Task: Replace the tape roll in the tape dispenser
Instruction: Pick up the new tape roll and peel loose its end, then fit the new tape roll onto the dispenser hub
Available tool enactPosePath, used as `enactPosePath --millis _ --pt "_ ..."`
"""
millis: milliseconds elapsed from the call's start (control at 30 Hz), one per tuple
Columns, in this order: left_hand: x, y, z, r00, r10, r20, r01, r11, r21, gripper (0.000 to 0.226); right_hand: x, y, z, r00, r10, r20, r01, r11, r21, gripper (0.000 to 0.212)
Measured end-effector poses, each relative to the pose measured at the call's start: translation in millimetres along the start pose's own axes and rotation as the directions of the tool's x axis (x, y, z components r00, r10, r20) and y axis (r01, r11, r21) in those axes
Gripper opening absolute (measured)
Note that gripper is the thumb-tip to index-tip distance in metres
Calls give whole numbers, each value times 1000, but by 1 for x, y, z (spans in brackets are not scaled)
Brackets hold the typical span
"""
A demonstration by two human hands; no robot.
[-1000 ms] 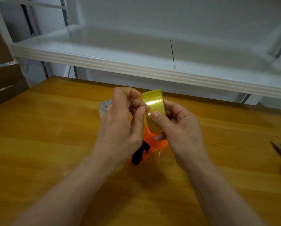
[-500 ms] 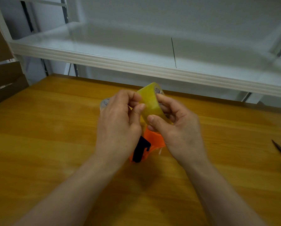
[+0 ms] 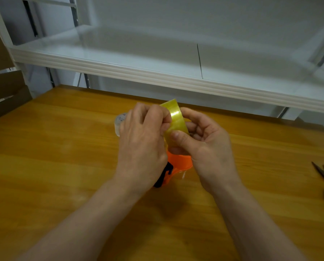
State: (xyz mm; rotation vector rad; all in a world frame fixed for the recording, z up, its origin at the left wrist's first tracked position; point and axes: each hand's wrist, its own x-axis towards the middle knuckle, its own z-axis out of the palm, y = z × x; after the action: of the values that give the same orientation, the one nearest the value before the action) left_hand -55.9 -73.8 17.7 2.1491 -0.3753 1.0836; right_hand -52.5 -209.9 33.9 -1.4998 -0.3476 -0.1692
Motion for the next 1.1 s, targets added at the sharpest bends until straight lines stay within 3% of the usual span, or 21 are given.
enactPosePath --millis 133,300,433,533,633,767,833,1000,1100 --pt "2 -8 -2 1000 -10 5 11 993 -119 5 1 -4 -4 1000 -18 24 18 1000 -17 47" --pt "5 -13 -4 998 41 -38 -46 989 -143 16 1 -3 -8 1000 9 29 -8 999 -37 31" --pt "11 -17 -10 995 -88 -45 77 976 -204 15 5 -6 -17 999 8 -33 -9 999 -35 32" --pt "11 -19 -11 967 -250 44 253 936 -243 10 7 -10 -26 997 -6 -75 4 1000 -19 32" --pt "12 -24 -10 864 -440 244 486 855 -179 8 9 -11 -31 994 3 -110 -3 1000 -8 32" --pt "15 -24 -11 639 -547 540 705 698 -127 16 11 -9 -35 991 7 -136 -10 1000 -25 32" --pt "14 -21 -11 563 -542 623 731 678 -71 32 11 -8 -37 990 -2 -144 -2 1000 -30 33" --pt "8 -16 -10 415 -508 755 689 717 104 96 12 -5 -37 989 -20 -148 10 998 -63 34" --pt "11 -14 -13 376 -486 789 708 700 93 97 13 -4 -38 988 -27 -149 16 997 -73 35"
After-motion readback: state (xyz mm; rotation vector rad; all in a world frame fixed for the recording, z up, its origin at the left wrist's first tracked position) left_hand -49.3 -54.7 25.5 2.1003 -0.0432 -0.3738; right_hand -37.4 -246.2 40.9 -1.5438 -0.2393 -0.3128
